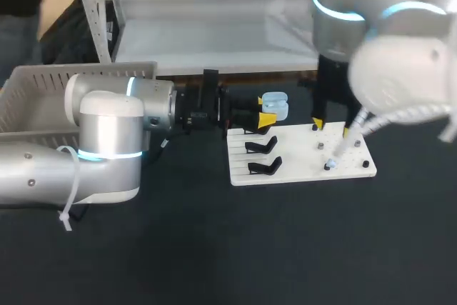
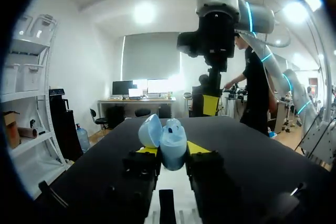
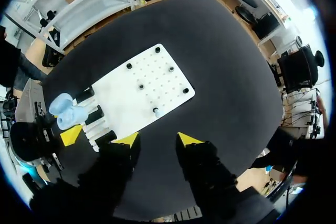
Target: Pick up each earbud case from the left stands, insert the matching earbuds, close the lid, and place the case in the box.
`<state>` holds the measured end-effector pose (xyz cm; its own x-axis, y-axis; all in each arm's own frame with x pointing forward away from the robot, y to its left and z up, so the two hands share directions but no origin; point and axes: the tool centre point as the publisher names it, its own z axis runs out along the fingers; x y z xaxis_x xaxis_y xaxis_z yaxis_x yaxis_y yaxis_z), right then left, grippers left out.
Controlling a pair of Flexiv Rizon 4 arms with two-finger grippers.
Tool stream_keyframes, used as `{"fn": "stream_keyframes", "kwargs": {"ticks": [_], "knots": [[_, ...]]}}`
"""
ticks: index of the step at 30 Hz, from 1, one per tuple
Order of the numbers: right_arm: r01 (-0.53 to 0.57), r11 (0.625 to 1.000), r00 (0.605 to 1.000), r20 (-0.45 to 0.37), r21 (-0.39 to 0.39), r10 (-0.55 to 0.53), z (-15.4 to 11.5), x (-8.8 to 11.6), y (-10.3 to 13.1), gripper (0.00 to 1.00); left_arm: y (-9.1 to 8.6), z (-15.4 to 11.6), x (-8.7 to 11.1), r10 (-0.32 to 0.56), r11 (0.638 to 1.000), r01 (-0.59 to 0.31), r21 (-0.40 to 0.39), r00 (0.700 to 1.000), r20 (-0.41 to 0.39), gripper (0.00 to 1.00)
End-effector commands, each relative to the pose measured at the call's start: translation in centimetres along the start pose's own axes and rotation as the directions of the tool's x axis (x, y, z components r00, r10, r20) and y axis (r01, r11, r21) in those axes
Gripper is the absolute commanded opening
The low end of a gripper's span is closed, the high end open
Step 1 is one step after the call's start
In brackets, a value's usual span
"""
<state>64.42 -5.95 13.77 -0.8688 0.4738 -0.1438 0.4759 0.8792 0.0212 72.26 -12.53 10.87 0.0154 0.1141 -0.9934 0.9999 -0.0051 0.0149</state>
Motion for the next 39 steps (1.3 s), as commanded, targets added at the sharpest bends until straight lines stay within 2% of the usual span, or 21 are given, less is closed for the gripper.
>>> {"fn": "stream_keyframes", "kwargs": {"ticks": [1,11,24,32,39], "knots": [[0.016,0.944,0.999,0.045,-0.329,-0.002,1.3,0.4,-0.9,0.45,-0.3,0.0,0.0,0.002,1.000,-0.002,-0.008,1.000,0.001,0.00],[0.070,0.936,0.998,0.027,-0.344,-0.064,3.9,0.8,-0.2,0.46,-0.3,0.0,0.0,0.002,1.000,-0.002,-0.008,1.000,0.001,0.00],[0.119,0.950,0.993,0.057,-0.290,-0.107,7.8,0.2,-0.3,0.47,-0.3,0.0,0.0,0.002,1.000,-0.002,-0.008,1.000,0.001,0.00],[0.121,0.957,0.993,0.043,-0.264,-0.114,9.4,-0.2,-1.0,0.45,-0.3,0.0,0.0,0.002,1.000,-0.002,-0.008,1.000,0.001,0.00],[0.128,0.954,0.992,0.037,-0.272,-0.123,9.9,-0.4,-1.1,0.41,-0.3,0.0,0.0,0.002,1.000,-0.002,-0.008,1.000,0.001,0.00]]}}
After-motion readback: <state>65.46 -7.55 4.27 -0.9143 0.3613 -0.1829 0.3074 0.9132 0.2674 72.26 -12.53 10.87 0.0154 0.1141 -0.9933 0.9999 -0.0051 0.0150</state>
